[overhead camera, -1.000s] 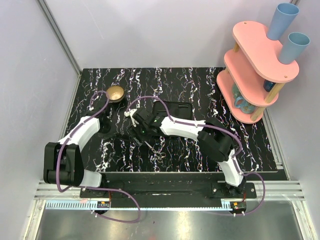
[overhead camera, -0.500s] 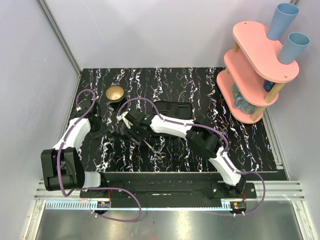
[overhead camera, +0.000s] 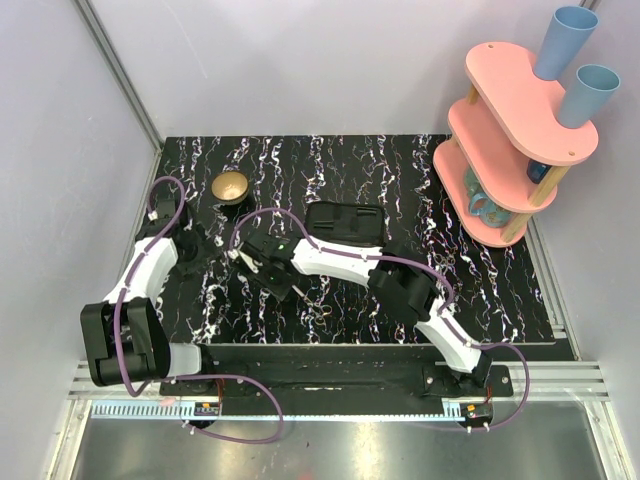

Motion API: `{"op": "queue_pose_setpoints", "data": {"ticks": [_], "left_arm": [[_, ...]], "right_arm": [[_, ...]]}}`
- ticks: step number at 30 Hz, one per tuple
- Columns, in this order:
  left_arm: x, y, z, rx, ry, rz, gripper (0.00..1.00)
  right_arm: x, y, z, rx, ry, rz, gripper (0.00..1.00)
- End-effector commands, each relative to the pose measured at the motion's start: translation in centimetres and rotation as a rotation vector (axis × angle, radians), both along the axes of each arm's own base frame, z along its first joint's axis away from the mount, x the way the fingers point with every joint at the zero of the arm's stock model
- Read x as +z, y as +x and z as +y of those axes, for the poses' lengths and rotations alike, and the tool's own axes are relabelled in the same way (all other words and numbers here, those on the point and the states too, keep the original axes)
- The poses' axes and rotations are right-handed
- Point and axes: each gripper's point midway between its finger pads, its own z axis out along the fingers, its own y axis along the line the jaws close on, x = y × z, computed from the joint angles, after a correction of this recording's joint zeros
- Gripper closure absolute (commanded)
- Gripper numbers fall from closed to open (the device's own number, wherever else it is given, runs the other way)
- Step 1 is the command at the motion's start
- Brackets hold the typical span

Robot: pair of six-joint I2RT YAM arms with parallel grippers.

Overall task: Sort the hair-cutting tools
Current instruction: Pick up the comb at the center of the board.

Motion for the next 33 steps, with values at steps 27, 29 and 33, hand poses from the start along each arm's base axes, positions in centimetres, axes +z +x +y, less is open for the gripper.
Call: {"op": "queue_pose_setpoints", "data": {"ticks": [27,29,33], "left_arm": [[1.9,0.4,2.4,0.098,0.050,-0.097,0.01],[1.9,0.4,2.5,0.098,0.051,-0.097,0.01],[1.8,0.3,2.4,0.100,0.039,-0.095,0.01]], "right_arm": [[-3.9,-0.6,-3.0,-0.086,-0.239,0.032,0.91],[-3.2,-0.2,-2.6,-0.085,-0.215,0.012,0.93],[-1.4,0.3,-1.9,-0.087,-0.160,-0.027,0.94]]}}
